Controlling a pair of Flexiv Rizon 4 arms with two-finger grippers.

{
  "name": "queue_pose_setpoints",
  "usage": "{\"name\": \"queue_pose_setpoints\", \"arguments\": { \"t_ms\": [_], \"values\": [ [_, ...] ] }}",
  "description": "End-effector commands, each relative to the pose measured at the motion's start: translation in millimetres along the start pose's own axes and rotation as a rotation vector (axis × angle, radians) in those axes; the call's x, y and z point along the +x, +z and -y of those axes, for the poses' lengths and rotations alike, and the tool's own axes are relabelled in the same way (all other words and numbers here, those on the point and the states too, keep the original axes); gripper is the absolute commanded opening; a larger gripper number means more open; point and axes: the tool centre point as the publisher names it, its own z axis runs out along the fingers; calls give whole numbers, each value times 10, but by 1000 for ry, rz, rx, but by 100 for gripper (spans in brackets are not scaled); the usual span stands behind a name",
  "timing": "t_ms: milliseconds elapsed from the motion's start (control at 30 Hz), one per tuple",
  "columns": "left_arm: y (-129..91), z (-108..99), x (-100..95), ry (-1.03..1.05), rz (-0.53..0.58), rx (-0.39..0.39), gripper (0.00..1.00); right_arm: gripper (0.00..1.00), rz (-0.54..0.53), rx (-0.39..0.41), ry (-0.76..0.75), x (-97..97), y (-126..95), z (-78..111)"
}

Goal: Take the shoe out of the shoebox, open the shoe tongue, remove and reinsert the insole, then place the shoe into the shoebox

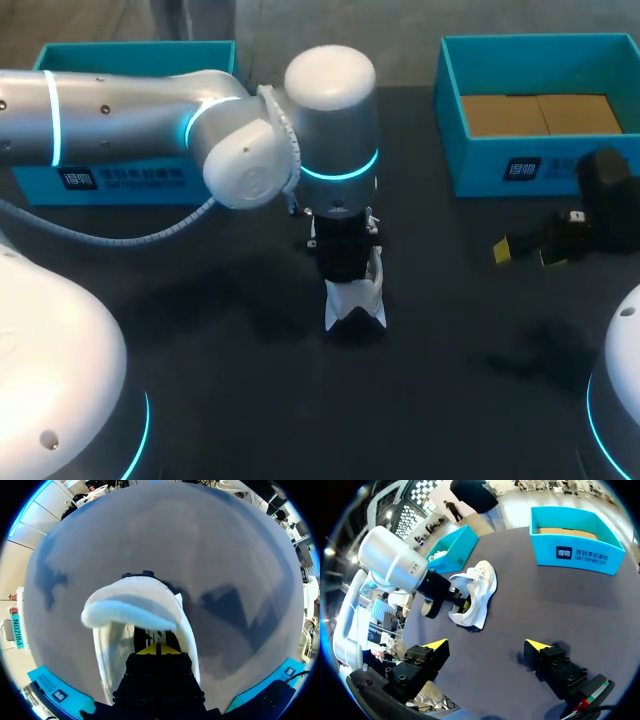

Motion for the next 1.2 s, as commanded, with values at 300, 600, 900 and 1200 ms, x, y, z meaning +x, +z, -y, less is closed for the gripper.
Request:
{"name": "queue_pose_setpoints", "arguments": {
  "t_ms": [300,600,900,1200],
  "values": [
    [-10,43,-87,5,11,1,0,100,2,-1,1,6,-5,14],
    [-62,202,-103,37,-24,61,0,100,2,-1,1,6,-5,14],
    [198,262,-91,18,-62,71,0,100,2,-1,1,6,-5,14],
    [-237,58,-63,-37,32,-159,0,100,2,-1,1,6,-5,14]
  ]
}}
